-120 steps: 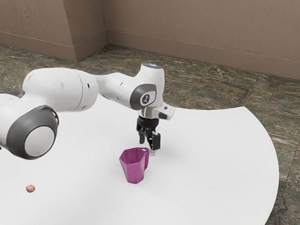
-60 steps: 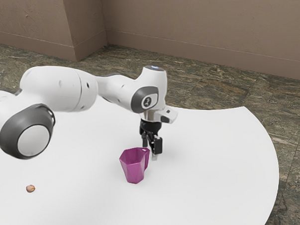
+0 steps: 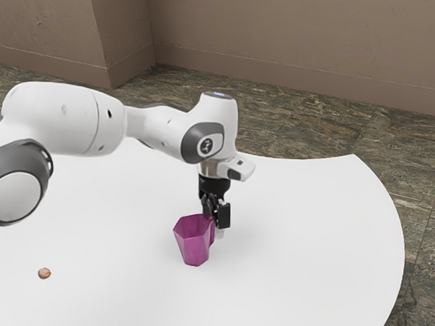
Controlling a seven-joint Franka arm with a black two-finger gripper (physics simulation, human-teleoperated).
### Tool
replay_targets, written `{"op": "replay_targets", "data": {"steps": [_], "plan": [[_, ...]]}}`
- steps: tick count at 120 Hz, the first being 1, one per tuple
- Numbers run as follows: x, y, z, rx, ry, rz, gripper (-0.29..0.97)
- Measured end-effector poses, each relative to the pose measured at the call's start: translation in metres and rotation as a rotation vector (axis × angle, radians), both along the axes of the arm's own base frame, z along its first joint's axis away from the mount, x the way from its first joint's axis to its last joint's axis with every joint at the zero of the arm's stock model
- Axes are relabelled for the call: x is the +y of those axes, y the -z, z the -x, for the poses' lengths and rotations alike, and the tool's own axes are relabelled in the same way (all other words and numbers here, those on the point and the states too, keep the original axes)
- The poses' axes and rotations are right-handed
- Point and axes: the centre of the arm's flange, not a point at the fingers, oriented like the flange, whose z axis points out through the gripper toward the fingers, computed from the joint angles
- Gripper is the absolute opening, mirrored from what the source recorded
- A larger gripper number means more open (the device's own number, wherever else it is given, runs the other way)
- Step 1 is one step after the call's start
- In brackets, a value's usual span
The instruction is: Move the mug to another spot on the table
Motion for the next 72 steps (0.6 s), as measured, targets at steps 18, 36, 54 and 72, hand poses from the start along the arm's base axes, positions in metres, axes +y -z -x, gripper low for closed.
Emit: {"op": "replay_targets", "data": {"steps": [18,36,54,72], "plan": [[-0.001,0.001,0.01,0.016,0.005,0.005,0.68],[0.0,0.006,0.019,0.035,0.008,0.004,0.68],[0.001,0.008,0.022,0.042,0.011,0.002,0.67],[-0.001,0.009,0.021,0.036,0.011,0.009,0.61]]}}
